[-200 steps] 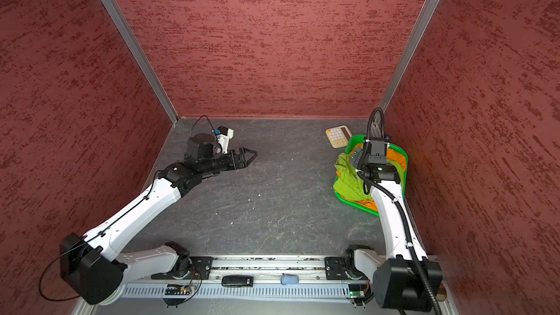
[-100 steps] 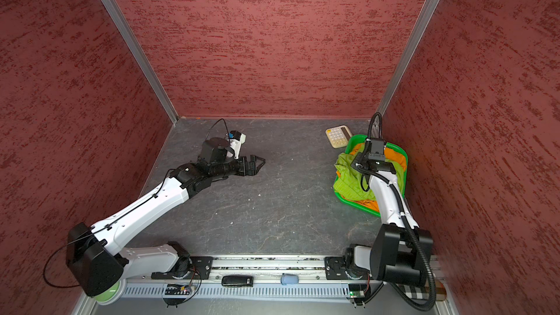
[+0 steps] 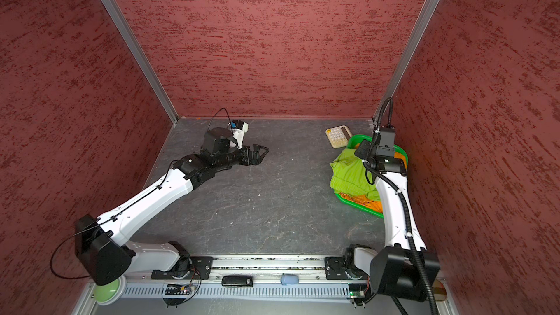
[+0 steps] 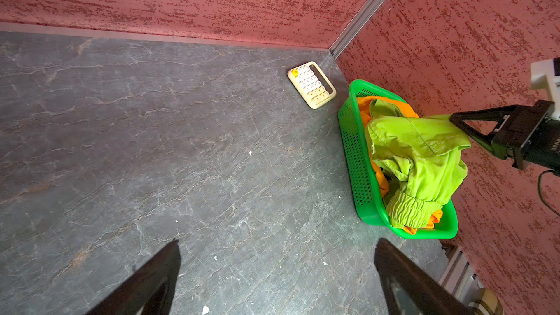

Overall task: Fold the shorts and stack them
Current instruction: 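Grasp the lime-green shorts in the basket with the right gripper and lift, then lay the lime-green shorts on the table and open the right gripper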

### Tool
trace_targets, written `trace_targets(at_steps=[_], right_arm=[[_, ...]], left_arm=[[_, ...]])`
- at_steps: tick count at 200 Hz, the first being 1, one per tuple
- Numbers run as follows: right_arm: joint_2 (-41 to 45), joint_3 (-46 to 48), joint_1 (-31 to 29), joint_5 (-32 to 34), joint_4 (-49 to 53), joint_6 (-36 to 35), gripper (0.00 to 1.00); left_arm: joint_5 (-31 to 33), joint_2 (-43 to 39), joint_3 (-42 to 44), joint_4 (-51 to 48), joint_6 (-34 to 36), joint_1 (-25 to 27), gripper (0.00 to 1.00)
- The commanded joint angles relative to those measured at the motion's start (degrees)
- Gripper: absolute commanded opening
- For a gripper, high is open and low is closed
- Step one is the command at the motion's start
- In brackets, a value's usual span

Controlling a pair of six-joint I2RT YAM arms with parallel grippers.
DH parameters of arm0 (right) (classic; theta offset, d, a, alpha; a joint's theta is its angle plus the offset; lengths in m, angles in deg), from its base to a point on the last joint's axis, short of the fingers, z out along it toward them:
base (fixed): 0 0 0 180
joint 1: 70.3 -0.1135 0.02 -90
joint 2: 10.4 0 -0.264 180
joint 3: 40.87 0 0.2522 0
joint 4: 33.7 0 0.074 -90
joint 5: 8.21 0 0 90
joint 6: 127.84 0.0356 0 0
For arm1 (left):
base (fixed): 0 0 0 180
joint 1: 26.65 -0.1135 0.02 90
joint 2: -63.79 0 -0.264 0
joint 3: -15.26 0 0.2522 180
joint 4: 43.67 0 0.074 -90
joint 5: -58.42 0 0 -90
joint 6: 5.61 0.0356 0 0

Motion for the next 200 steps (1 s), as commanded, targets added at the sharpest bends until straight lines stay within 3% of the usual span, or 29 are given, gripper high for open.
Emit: trace_targets(at_steps=[1,25,53,89,105,124,150,167,188,200], right_arm=[[1.3,-9.1,-2.1,-5.0,0.7,1.0,0.00],[-0.7,-20.1,-9.5,-9.1,-1.1,3.0,0.00],[-7.0,-33.0,-23.6,-10.3,-5.9,3.0,0.00],[-21.6,-55.2,-41.6,-13.1,-5.6,-4.6,0.00],[-27.7,-65.7,-46.0,-14.2,-3.9,-6.9,0.00],[-33.8,-74.0,-46.0,-10.6,-1.5,-5.3,0.00],[-38.3,-69.1,-40.9,-8.1,-0.4,-0.4,0.00],[-39.3,-57.8,-36.8,-7.0,-1.0,4.3,0.00],[-39.0,-41.7,-34.4,-1.0,-4.4,4.9,0.00],[-39.0,-35.6,-34.0,1.0,-5.5,4.2,0.23]], left_arm=[[1.6,-0.5,-2.2,0.3,1.8,-0.4,0.99],[1.5,-0.7,-7.0,-3.6,-0.5,-3.7,0.99],[-3.5,-2.5,-9.1,-4.7,-6.5,-10.4,0.99],[-3.1,-8.0,-7.0,-4.4,-8.1,-15.1,0.99],[-2.8,-10.3,-6.2,-6.0,-8.4,-17.3,0.99],[-2.8,-13.7,-3.2,-5.4,-9.5,-20.0,0.99],[-3.7,-17.3,0.4,-4.7,-11.6,-23.5,0.99],[-5.6,-18.3,1.3,-5.7,-12.6,-26.3,0.99],[-9.1,-18.2,1.8,-7.6,-13.3,-29.4,0.99],[-11.1,-18.0,2.5,-8.0,-13.8,-30.6,0.99]])
